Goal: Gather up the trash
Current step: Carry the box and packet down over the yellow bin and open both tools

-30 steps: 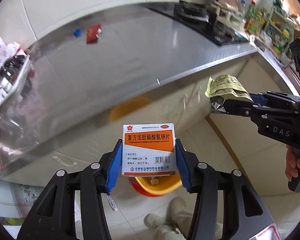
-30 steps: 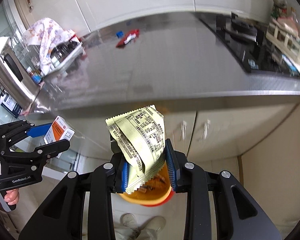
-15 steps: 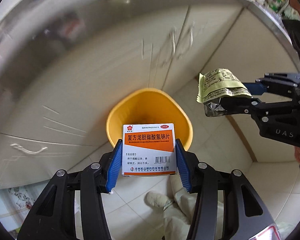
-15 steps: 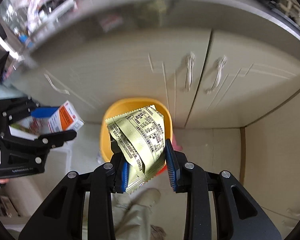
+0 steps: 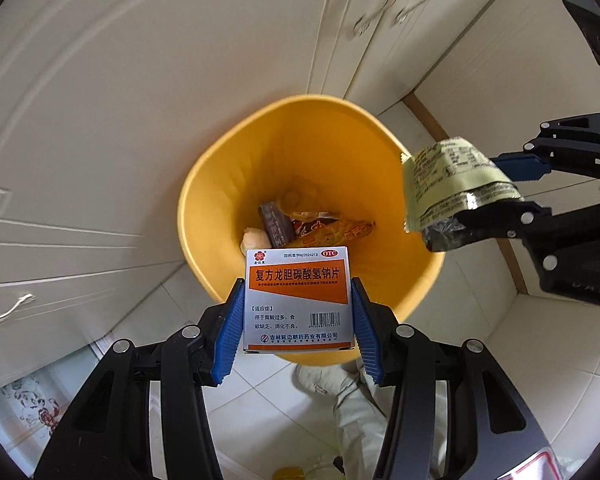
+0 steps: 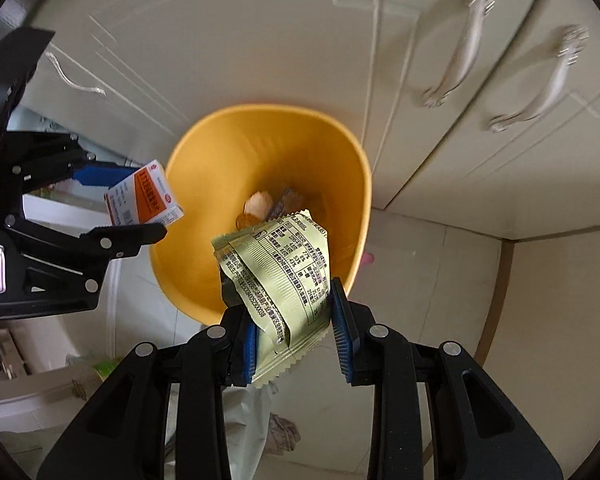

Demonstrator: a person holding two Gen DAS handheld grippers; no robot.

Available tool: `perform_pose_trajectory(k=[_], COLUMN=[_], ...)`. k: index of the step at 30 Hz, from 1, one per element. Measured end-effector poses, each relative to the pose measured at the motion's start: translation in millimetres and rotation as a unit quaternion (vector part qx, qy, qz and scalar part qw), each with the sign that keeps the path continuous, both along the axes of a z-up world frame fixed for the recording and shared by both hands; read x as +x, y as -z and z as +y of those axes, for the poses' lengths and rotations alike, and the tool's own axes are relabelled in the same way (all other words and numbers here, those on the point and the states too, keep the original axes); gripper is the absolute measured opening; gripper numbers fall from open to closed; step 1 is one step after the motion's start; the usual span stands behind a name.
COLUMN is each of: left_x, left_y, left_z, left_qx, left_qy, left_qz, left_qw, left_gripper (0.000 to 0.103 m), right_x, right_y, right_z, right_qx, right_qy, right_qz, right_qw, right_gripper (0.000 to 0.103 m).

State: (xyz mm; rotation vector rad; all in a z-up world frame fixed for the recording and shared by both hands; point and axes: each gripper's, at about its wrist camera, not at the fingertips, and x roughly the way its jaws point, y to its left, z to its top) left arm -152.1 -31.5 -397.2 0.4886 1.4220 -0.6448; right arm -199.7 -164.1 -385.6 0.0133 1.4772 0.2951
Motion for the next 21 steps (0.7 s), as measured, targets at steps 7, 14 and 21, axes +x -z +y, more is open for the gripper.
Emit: perform_pose_trajectory(k=[7, 14, 21], left_x=[5, 12, 13], left_y=[21, 25, 18], left_z=[-1, -3, 4], left_qx=[0.005, 0.007, 0.014], left_qy=[-0.005, -0.009, -0.010], left_qz=[0.015, 0.019, 0.007], left_qw=[0.9999, 0.9997, 0.9998], left_gripper=[0.050, 0.050, 0.062], right_x=[5, 7, 6], right_y=[28, 30, 25], right_z=[0, -1, -1], right_qx=[0.008, 0.016, 0.025], right_qy=[0.001, -0.001, 0.000], right_qz=[0.018, 0.018, 0.011], right_qw=[1.000, 1.000, 1.000], right_gripper=[0.034, 0.035, 0.056])
